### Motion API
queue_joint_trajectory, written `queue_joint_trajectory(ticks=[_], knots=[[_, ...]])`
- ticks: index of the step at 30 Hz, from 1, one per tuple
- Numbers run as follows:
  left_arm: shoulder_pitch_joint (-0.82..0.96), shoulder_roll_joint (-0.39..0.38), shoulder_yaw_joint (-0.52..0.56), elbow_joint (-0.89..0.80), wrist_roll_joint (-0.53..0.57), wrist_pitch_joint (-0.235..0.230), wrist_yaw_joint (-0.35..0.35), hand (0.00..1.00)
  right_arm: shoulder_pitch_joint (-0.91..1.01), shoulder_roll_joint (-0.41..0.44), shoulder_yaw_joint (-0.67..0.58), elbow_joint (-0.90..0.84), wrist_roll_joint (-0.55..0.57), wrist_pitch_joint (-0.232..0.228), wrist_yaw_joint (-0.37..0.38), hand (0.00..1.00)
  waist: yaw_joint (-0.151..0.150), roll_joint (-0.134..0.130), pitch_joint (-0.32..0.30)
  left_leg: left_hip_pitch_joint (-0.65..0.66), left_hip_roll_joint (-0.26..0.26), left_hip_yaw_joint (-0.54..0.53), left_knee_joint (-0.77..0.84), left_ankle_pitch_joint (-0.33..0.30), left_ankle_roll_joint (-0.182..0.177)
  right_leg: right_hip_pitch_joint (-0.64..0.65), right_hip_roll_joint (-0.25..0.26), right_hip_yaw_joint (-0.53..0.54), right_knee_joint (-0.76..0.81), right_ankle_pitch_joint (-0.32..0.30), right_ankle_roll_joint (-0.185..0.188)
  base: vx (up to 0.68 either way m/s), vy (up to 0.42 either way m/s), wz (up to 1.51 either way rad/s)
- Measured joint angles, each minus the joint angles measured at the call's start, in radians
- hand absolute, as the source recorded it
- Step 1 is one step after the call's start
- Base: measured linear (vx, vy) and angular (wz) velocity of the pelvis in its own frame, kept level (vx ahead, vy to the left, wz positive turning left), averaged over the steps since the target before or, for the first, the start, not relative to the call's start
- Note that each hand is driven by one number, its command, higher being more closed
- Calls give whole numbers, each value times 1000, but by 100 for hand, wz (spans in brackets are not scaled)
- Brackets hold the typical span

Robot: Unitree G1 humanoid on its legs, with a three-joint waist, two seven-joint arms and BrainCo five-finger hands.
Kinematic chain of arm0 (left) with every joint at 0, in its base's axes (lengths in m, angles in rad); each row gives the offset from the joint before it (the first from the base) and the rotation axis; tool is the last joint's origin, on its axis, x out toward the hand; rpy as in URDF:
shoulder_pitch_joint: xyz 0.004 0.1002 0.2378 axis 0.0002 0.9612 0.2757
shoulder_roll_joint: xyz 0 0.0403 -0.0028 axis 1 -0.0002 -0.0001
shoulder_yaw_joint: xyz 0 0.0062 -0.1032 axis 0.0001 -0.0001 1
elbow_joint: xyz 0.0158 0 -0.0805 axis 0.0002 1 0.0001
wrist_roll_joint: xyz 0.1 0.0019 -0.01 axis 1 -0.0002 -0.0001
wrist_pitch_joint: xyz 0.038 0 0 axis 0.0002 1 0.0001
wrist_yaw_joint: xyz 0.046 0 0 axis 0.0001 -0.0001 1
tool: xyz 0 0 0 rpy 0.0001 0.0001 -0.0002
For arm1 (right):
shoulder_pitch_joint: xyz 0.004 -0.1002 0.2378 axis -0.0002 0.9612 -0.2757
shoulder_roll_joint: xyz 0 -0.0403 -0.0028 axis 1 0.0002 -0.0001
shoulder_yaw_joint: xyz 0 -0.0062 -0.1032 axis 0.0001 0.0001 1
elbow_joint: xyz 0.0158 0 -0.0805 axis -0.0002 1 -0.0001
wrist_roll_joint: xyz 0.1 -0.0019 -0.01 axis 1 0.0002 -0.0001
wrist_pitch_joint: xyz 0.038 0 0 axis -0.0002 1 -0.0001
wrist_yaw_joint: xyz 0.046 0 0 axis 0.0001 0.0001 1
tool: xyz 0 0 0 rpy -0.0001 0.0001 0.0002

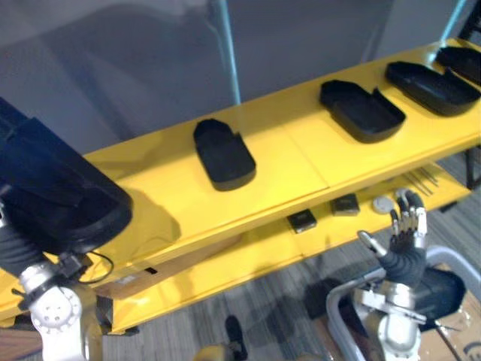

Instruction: Walk over and take plastic housings, then place them on the shelf

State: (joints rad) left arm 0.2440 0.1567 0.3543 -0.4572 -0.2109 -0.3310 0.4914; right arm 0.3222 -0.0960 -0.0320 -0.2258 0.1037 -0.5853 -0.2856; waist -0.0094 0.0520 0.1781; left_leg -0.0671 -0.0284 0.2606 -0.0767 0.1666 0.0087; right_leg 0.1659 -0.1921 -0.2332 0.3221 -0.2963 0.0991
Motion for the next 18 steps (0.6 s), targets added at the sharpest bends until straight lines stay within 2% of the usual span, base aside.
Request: queue_joint_trajectory(ticks=[3, 4, 6, 9, 11, 13, 14, 15, 16, 17, 18], knots=[[58, -64, -30, -7, 26, 0, 5, 100, -37, 12, 31, 0, 1, 0, -21, 0, 21, -1, 0, 2, -4, -29, 0, -1, -1, 16, 4, -20, 0, 12, 0, -19, 16, 37], [114, -133, -74, -7, 56, 1, -7, 100, -72, 25, 64, 27, 4, 1, -20, 0, 43, -5, 0, 7, -21, -79, 1, 1, -2, 46, 0, -67, -5, 13, -1, -62, 0, 56], [118, -135, -75, -7, 62, -8, -22, 100, -72, 28, 64, 54, 4, 2, -21, 0, 57, -6, -1, 7, -23, -90, 0, 4, -6, 48, 2, -68, -5, 12, -2, -60, -19, 28], [137, -137, -74, -7, 63, -19, -33, 100, -73, 29, 64, 67, 4, 2, -21, 0, 59, -5, -3, 3, -27, -99, -1, 6, -9, 52, 3, -69, -25, 6, -12, -49, -19, -6], [139, -137, -73, -7, 66, -25, -51, 100, -84, 28, 69, 93, 5, 9, -24, 0, 59, -13, -7, -10, -43, -116, -4, 9, -13, 64, 3, -78, -78, -19, -46, -48, -5, -1], [135, -137, -73, -7, 73, -40, -67, 100, -94, 28, 68, 120, 5, 21, -27, 0, 55, -16, -12, -24, -57, -129, -9, 8, -14, 65, -1, -102, -93, -46, -55, -53, 35, 18], [121, -133, -73, -6, 75, -45, -83, 100, -94, 32, 63, 141, 5, 26, -40, 0, 49, -38, -11, -37, -72, -152, 8, 4, -8, 62, -24, -121, -94, -54, -63, -13, 54, 24], [112, -129, -70, -4, 76, -57, -88, 100, -95, 34, 58, 166, 5, 36, -47, 0, 61, -45, -12, -48, -91, -177, 86, -14, 19, 64, -35, -119, -88, -53, -57, 10, 61, 15], [111, -126, -61, -4, 77, -64, -88, 100, -96, 34, 57, 175, 5, 42, -47, 0, 64, -46, -14, -51, -97, -186, 96, -29, 30, 66, -37, -118, -83, -54, -58, 78, -1, 6], [106, -126, -46, -2, 77, -76, -91, 100, -96, 31, 50, 184, 5, 45, -50, 0, 52, -51, -21, -53, -107, -201, 100, -42, 31, 61, -42, -119, -45, -38, -41, 79, 35, 28], [96, -126, -46, 2, 77, -79, -94, 100, -98, 29, 37, 197, 5, 45, -56, 0, 46, -45, -23, -52, -108, -215, 100, -42, 33, 25, -51, -114, 40, -26, -45, 70, 86, 41]])
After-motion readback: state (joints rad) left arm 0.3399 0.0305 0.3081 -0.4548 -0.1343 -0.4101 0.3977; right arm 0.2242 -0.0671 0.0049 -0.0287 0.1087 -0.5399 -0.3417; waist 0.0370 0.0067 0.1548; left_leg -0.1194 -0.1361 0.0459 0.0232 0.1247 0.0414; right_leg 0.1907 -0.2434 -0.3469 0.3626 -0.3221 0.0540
